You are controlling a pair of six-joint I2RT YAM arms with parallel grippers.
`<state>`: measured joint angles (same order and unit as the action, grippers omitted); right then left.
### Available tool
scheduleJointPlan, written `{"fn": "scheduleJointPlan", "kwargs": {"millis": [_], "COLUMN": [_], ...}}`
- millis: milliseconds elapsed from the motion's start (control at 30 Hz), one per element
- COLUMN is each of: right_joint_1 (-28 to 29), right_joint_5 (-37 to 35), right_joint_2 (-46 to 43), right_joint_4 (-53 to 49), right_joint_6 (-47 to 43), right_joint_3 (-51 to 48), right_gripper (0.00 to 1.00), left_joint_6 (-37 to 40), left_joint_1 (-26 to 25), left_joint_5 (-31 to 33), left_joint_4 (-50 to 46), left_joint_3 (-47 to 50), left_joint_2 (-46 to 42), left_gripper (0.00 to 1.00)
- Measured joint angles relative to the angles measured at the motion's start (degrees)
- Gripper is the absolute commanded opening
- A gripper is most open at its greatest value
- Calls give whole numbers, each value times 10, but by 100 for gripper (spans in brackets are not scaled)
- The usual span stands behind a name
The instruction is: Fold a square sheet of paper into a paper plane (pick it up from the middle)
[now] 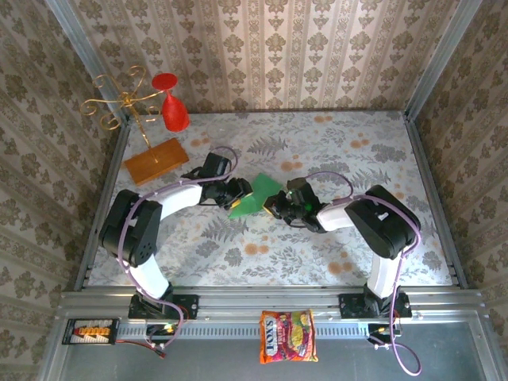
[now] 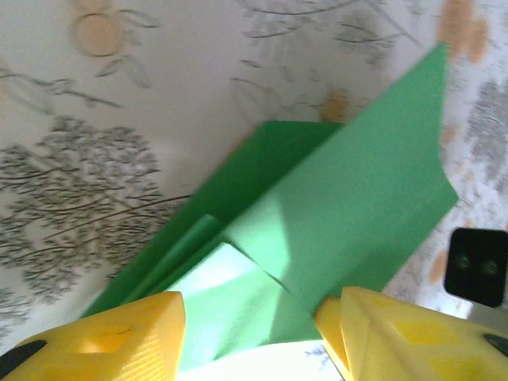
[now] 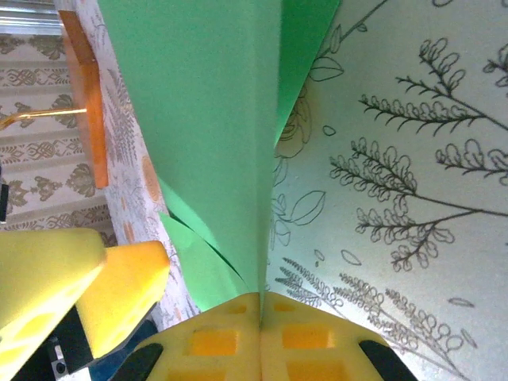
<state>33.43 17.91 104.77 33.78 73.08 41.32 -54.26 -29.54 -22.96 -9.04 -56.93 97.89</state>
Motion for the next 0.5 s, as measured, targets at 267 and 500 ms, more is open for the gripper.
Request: {"fn": "scheduleJointPlan", "kwargs": {"millis": [267,500], "right_joint_1": [-12,-17], "right_joint_5": [0,5], "right_joint_2": [-51,-59], "right_joint_4": [-34,-44], "right_joint_6": [3,11], "right_joint_3": [-31,-46], "right_gripper": [7,7], "left_joint_6": [32,47], "left_joint_1": [-7,-26], "left_joint_5": [-59,-73], "left_joint_4": [59,66], "left_joint_3": [0,0], "left_joint_2": [1,18], "left_gripper": [49,49]}}
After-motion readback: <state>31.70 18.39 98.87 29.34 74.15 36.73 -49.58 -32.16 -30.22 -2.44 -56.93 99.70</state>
